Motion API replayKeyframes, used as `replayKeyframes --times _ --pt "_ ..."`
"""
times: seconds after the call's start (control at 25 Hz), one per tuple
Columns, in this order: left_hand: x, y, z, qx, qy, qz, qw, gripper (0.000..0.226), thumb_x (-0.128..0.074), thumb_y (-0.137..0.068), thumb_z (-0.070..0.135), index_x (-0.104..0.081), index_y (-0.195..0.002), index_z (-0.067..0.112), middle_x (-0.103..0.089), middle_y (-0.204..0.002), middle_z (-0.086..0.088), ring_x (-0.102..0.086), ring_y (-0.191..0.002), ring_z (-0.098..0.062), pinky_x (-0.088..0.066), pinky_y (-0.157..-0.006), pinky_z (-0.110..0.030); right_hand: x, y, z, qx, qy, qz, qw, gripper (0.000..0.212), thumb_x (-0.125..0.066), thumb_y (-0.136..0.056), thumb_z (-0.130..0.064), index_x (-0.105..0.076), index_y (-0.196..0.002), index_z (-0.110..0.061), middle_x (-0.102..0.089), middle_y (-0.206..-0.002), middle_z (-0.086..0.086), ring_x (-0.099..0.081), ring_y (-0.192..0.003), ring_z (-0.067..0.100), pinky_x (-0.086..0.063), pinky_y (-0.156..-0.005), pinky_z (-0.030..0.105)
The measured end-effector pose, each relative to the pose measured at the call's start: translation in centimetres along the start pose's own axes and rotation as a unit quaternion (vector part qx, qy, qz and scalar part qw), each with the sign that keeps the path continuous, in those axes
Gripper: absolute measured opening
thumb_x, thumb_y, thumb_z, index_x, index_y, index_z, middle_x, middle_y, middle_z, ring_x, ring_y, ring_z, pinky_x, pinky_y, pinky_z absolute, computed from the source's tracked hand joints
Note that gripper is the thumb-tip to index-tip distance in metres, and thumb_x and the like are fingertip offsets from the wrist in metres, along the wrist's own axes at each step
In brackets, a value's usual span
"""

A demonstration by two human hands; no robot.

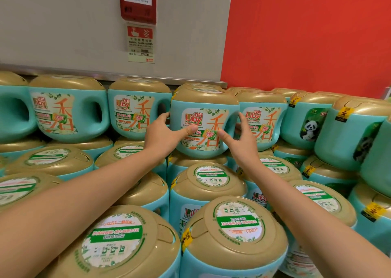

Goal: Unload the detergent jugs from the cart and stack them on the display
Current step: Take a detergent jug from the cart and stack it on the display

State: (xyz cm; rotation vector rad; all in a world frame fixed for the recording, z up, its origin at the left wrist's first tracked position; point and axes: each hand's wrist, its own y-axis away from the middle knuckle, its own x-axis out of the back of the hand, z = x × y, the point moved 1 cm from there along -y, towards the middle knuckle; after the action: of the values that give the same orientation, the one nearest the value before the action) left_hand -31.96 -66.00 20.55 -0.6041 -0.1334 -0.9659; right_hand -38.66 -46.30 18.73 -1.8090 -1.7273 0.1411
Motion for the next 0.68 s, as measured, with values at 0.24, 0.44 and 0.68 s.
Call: replayKeyframes --times 0.24,0.44,0.68 --pt "1.0 1.2 1.6 0.019 -0.063 0.037 0.997 0.084 -0.075 -0.075 0.052 -0.041 -0.144 0.019 -0.050 -0.142 -0.005 -0.052 -0.123 -0.023 -0.047 -0.097 -0.040 2.7 1.2 -1.8 -0.016 0.031 -0.021 0.999 0.078 -0.073 -0.084 -0.036 -0.032 -0.149 -0.019 -0.043 -0.146 0.005 -0.046 -0.129 0.021 -0.043 -0.104 0.038" --pt "2.7 6.4 4.8 -0.067 0.056 0.022 0.996 0.026 -0.065 -0.089 0.014 -0.063 -0.115 0.020 -0.065 -0.101 0.008 -0.058 -0.082 0.002 -0.055 -0.087 -0.032 8.7 7.9 -5.1 0.007 -0.031 0.024 0.999 0.023 -0.065 -0.090 -0.016 -0.064 -0.113 -0.014 -0.070 -0.100 0.006 -0.067 -0.091 0.018 -0.054 -0.080 0.030" --pt "4.9 17.7 8.6 -0.128 0.158 -0.079 0.976 0.017 -0.064 -0.090 0.013 -0.065 -0.098 0.028 -0.067 -0.083 0.009 -0.062 -0.068 0.000 -0.051 -0.062 -0.015 15.6 22.4 -7.0 -0.025 -0.119 0.061 0.991 0.011 -0.060 -0.092 -0.005 -0.067 -0.088 -0.012 -0.068 -0.060 -0.002 -0.060 -0.055 0.009 -0.049 -0.054 0.016"
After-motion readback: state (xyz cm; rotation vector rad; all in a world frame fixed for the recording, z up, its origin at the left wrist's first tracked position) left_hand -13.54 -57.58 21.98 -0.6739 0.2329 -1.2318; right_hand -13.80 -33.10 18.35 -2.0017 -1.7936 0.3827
